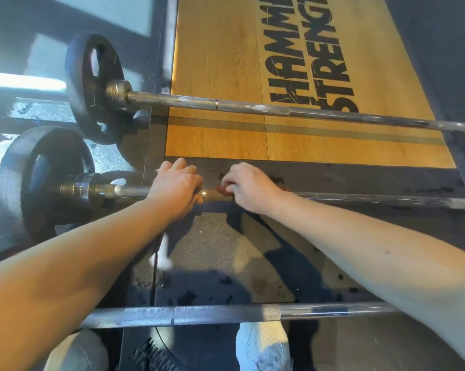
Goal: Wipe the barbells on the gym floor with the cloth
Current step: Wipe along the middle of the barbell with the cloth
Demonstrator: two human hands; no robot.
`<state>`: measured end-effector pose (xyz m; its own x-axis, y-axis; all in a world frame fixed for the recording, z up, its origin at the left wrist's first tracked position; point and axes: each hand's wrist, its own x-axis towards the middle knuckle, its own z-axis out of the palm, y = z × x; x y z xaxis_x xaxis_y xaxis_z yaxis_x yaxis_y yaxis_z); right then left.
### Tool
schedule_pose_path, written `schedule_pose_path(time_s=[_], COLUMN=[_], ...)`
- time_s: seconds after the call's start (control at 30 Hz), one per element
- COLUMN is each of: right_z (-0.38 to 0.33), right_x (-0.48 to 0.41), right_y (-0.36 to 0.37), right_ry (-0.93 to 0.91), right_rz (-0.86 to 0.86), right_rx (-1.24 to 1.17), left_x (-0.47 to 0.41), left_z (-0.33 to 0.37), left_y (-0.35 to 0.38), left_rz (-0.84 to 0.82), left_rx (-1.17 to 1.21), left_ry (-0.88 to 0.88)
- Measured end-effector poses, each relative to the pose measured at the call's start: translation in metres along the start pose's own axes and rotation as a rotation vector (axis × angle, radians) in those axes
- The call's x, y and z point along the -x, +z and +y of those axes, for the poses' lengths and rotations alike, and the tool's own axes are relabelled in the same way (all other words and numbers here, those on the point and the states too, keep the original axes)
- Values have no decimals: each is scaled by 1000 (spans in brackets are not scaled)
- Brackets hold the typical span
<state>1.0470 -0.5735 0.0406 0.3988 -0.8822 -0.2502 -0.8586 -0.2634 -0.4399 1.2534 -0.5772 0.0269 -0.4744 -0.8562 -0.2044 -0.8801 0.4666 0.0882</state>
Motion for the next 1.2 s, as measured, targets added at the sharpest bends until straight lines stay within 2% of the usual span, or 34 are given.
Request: schedule_pose_path(time_s=[0.1, 0.2, 0.3, 0.43, 0.53, 0.63, 0.77, 0.9, 1.03, 1.13, 1.2], right_z=[37, 56, 17, -28, 17, 65, 72, 55, 18, 48, 79], right_x=[33, 67, 52, 31, 54, 95, 88, 69, 53, 70, 90], right_y=[-8, -3, 27, 59, 56, 47, 61, 65, 60, 47, 37], right_ry=[47, 173, 159, 26, -94, -17, 47, 54, -103, -185, -170], right_rz=[27, 218, 379, 395, 391, 470, 545, 505, 392, 343, 358], right_rx=[26, 24, -65, -135, -79, -19, 3, -23, 9, 80, 97], left_x=[-1, 2, 4, 7, 8, 8, 7, 7, 8, 8, 8], left_z=[-2, -4, -4, -2, 0, 1, 1, -1, 1, 2, 2], left_y=[4, 9, 11, 12, 9, 10, 13, 12, 10, 7, 7], left_rz=[17, 57, 97, 112, 93, 92, 95, 79, 90, 79, 84], left_rx=[10, 26, 43, 40, 37, 66, 107, 105, 110, 103, 96], left_ry=[0, 6, 15, -11, -19, -23, -33, -40, -33, -31, -24])
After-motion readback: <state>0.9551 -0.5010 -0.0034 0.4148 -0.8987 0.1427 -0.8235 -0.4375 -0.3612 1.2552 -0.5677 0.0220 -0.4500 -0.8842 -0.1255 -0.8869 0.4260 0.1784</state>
